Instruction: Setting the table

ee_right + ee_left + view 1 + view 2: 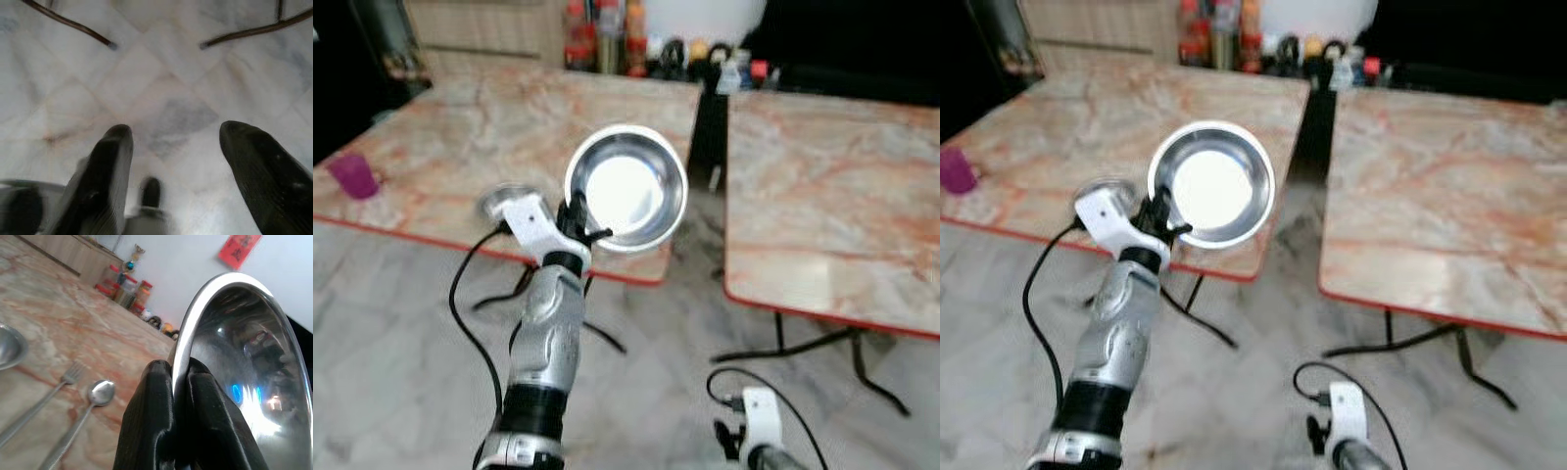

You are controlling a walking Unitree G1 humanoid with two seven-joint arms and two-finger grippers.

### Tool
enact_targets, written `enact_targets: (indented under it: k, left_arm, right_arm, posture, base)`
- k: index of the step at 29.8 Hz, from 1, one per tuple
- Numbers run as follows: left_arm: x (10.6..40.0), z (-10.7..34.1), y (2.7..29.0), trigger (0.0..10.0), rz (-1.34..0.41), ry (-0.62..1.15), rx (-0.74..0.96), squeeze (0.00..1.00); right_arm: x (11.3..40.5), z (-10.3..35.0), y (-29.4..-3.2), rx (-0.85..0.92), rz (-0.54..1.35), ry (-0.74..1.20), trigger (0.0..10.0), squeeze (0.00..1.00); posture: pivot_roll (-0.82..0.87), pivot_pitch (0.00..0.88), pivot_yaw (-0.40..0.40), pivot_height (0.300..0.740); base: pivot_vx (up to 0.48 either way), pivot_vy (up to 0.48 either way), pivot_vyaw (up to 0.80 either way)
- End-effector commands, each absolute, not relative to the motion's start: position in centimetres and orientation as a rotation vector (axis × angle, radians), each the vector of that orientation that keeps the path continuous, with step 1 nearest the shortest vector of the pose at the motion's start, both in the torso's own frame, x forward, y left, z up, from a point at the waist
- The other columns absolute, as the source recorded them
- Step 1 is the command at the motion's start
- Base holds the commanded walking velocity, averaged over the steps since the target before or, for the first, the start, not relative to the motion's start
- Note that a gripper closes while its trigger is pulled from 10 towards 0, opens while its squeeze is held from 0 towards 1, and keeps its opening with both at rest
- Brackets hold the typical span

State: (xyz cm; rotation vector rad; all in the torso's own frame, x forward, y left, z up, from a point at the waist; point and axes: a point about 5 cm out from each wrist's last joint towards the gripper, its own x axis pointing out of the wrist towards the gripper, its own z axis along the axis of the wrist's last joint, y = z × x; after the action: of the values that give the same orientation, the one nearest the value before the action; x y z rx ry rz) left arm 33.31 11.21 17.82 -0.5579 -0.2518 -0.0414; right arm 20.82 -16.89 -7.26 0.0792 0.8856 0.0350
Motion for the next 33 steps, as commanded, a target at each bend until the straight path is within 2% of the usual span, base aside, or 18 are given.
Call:
enact_targets:
  k: [1, 6, 19, 27, 33]
  left_arm:
    - [33.41, 19.04, 10.28, 10.0, -0.074, -0.289, -0.562, 0.0]
    - [33.37, 18.98, 10.15, 10.0, -0.078, -0.287, -0.56, 0.0]
    - [33.35, 18.84, 10.13, 10.0, -0.081, -0.283, -0.56, 0.0]
    - [33.36, 18.82, 10.11, 10.0, -0.084, -0.281, -0.559, 0.0]
    - [33.34, 18.8, 10.1, 10.0, -0.082, -0.28, -0.557, 0.0]
  right_arm:
    - [20.37, -7.52, -16.95, 0.086, 0.033, 0.903, 10.0, 0.0]
    - [20.38, -7.5, -17.03, 0.082, 0.035, 0.902, 10.0, 0.0]
    - [20.35, -7.51, -17.0, 0.087, 0.033, 0.898, 10.0, 0.0]
    - [20.42, -7.47, -16.9, 0.091, 0.039, 0.896, 10.0, 0.0]
    - [20.42, -7.46, -16.91, 0.088, 0.041, 0.893, 10.0, 0.0]
  posture:
    - [0.09, 0.074, -0.035, 0.74]
    - [0.09, 0.076, -0.036, 0.74]
    - [0.09, 0.075, -0.038, 0.74]
    - [0.09, 0.077, -0.037, 0.74]
    - [0.09, 0.078, -0.037, 0.74]
  base:
    - [0.247, -0.409, -0.77]
    - [0.25, -0.406, -0.6]
    - [0.25, -0.407, 0.0]
    - [0.251, -0.405, -0.63]
    - [0.253, -0.405, 0.0]
